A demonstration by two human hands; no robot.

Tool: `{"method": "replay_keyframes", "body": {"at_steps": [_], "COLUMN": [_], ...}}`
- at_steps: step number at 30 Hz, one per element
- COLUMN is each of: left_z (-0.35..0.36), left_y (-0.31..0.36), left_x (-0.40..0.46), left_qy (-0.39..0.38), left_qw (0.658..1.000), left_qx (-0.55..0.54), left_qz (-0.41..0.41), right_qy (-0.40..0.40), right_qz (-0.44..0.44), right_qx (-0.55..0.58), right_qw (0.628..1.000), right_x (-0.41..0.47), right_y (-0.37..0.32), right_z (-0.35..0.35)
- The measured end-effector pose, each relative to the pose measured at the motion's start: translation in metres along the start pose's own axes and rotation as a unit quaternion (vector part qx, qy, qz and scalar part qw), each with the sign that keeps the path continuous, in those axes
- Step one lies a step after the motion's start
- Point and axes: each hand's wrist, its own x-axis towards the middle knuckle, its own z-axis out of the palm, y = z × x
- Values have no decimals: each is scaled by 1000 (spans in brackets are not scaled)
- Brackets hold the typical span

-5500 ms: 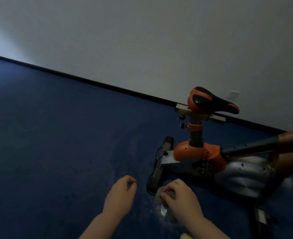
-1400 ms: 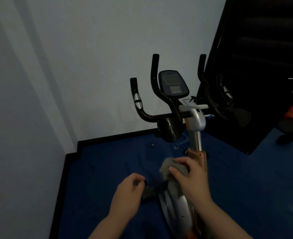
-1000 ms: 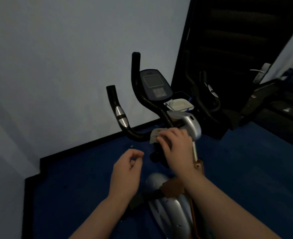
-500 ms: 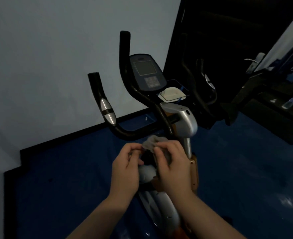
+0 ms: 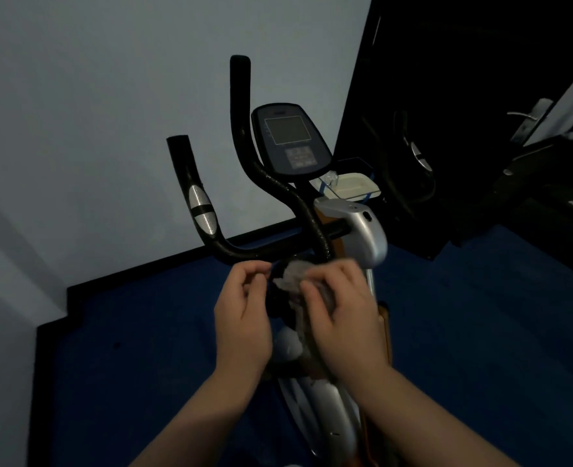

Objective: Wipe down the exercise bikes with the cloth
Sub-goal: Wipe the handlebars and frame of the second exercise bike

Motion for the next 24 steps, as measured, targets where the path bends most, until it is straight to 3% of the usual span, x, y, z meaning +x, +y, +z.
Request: {"method": "replay_keyframes", "body": {"at_steps": [4,9,13,18,21,24], "left_z": [15,15,18,16,13,11], "left_y": [2,-5,-5,-5,-5,-4], "left_x": [13,15,15,15,14,15], "left_qy": [-17,-42,-32,-34,-44,-49], "left_qw": [999,997,998,997,996,990], "left_qx": [23,60,51,64,81,133], "left_qz": [-27,-2,-10,2,-5,-5], "right_qy": [-18,-55,1,-23,-20,-33], "right_qz": [-121,-208,-175,-166,-170,-99], "right_qx": [-157,-236,-192,-300,-218,-166], "right_qw": [980,948,966,939,961,981], "right_x": [23,-16,18,35,17,34], "right_y": [5,39,30,35,50,39], "right_z": [14,-22,-26,-13,-31,-26]}}
